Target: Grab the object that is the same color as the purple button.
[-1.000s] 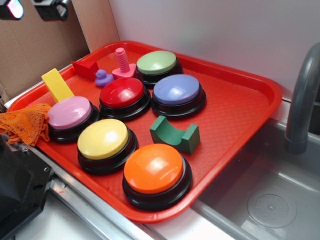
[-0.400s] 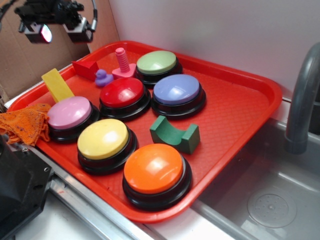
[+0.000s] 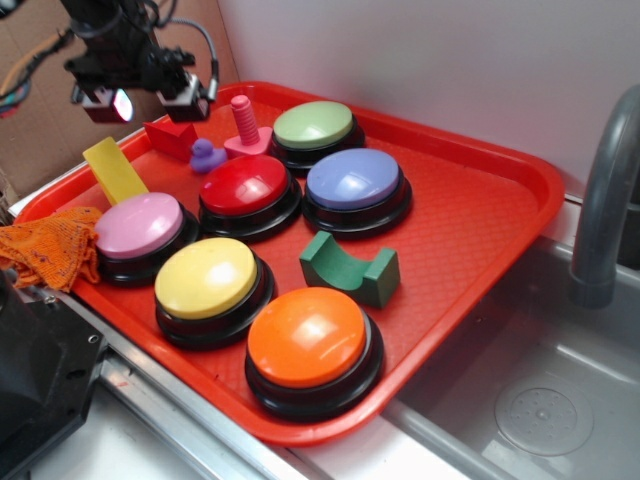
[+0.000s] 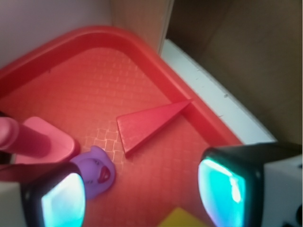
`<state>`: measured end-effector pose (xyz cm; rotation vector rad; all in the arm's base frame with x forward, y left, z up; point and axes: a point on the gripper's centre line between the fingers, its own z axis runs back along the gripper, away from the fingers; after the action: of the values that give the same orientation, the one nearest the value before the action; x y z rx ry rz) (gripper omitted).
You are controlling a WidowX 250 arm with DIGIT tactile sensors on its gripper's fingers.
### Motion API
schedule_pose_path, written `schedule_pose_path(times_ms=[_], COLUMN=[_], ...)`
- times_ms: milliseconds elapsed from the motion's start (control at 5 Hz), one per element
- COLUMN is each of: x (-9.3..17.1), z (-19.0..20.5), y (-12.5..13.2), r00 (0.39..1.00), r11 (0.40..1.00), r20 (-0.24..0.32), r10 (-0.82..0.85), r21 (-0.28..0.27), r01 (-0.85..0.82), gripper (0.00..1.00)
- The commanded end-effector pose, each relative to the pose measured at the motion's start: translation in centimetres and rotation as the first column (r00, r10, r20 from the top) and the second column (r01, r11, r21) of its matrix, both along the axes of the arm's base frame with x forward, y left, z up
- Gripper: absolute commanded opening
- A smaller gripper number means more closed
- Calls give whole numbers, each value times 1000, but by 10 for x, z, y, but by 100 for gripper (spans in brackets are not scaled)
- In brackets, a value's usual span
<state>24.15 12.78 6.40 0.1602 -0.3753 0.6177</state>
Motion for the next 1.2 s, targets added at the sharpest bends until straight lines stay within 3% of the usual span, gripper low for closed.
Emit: schedule_pose_path(times_ms=[0,200,400,600,800,1000], x=[18,21,22,21,20,18], z=[-10,-15,-18,-24,-29,-32], y=[-2,-4,-5,-7,-12,-18], r00=[996,987,984,987,987,988], r11=[998,987,983,983,979,979], r20=[58,127,148,129,118,101], r10=[-66,-95,-101,-96,-109,-115], r21=[-22,-113,-136,-146,-161,-158], r01=[67,110,121,115,128,130], gripper=[100,100,100,69,9,0])
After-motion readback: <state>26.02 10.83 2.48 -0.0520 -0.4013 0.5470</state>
